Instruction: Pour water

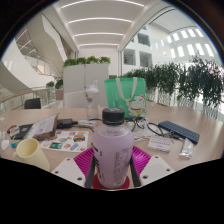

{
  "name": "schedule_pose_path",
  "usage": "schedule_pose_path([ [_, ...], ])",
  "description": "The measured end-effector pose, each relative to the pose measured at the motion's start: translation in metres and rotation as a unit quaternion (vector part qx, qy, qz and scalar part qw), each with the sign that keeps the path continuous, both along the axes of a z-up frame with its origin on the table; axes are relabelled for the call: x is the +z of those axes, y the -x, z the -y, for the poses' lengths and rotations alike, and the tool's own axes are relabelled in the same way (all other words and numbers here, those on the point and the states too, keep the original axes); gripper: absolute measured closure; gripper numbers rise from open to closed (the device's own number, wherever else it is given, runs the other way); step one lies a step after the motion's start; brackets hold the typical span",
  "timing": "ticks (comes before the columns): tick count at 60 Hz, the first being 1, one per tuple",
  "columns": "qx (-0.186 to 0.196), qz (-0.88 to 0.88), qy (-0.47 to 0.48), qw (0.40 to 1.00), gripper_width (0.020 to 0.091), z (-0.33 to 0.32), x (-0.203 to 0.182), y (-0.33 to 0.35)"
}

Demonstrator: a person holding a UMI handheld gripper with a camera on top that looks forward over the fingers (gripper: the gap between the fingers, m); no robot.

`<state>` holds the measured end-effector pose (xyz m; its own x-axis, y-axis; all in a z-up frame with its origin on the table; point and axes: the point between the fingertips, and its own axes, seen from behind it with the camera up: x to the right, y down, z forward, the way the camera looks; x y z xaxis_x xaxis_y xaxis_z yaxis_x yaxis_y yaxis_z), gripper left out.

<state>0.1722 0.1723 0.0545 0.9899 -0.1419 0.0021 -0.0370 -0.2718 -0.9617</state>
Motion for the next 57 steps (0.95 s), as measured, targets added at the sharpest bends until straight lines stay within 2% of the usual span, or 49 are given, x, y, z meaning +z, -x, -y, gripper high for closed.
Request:
schedule_pose_path([
  [4,-0.006,-0.009,0.012,1.0,0.0511,0.001,-0.005,-0.002],
  [5,-0.009,-0.012,0.024,1.0,0.0483,0.004,-0.008,-0.001],
  [7,-0.015,-0.017,0.052,0.998,0.0395,0.012,-0.016,-0.002],
  [9,-0.021,-0.022,0.071,0.997,0.0278,0.021,-0.018,0.0],
  [10,-0.024,-0.024,0.073,0.997,0.0251,0.022,-0.02,-0.002],
  [13,-0.033,-0.032,0.075,0.996,0.0274,0.036,-0.014,0.002],
  [21,-0.04,-0.038,0.082,0.995,0.0268,0.085,0.009,0.022],
  [44,-0.063,-0.004,0.083,0.995,0.0267,0.286,0.134,0.141],
  [57,-0.073,-0.021,0.082,0.994,0.0269,0.374,0.17,0.207],
])
